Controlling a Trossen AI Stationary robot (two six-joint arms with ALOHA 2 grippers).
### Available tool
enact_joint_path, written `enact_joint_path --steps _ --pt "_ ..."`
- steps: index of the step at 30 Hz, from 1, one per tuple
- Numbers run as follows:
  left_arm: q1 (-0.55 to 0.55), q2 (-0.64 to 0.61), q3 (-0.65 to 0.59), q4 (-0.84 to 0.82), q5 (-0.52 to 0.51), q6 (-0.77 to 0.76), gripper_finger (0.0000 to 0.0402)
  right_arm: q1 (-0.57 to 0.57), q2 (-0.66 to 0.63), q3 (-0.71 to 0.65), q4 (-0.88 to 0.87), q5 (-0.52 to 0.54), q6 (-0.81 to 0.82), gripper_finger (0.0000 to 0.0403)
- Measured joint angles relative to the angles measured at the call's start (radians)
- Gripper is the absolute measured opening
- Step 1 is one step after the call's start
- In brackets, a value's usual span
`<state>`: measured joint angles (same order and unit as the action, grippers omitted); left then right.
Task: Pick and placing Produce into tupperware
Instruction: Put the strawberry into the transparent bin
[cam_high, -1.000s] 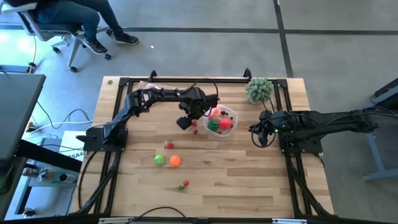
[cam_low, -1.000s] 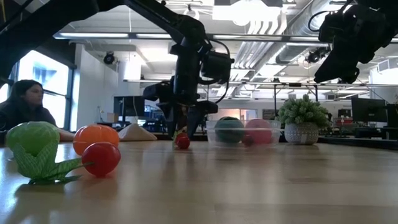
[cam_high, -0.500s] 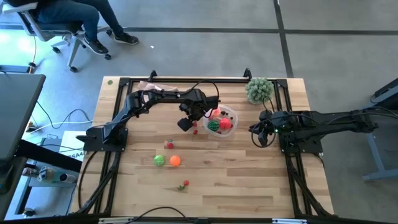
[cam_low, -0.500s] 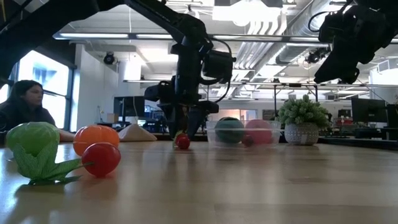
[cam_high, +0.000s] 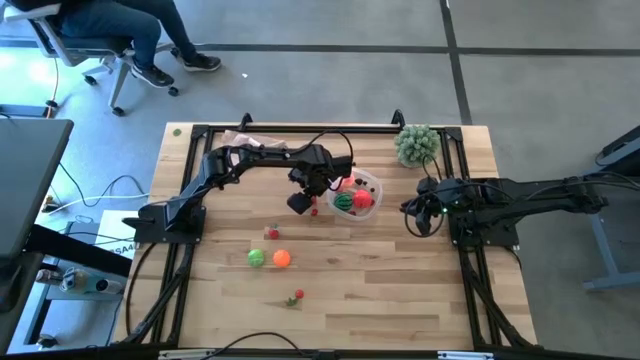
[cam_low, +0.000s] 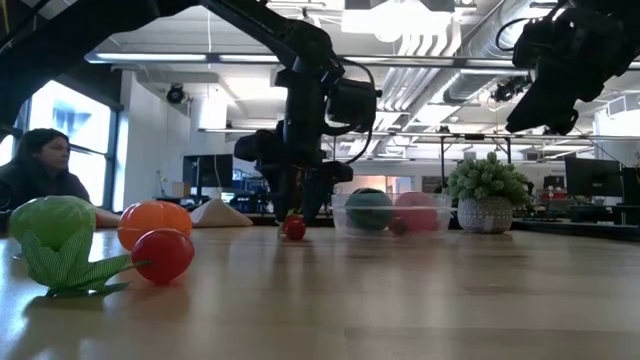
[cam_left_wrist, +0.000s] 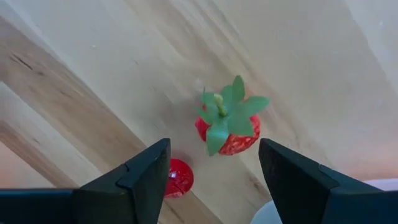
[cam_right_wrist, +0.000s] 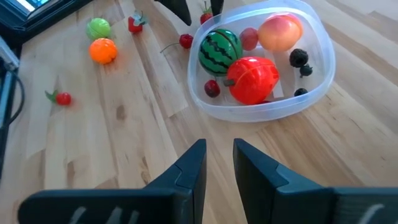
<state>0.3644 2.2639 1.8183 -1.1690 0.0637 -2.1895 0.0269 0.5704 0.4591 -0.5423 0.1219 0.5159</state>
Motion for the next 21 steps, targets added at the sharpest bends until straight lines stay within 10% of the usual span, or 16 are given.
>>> enact_joint_path --steps 21 --pt "0.002 0.000 0.000 -0.027 -0.019 0.011 0.0162 0.000 -0.001 0.000 0.000 -0.025 0.000 0.0071"
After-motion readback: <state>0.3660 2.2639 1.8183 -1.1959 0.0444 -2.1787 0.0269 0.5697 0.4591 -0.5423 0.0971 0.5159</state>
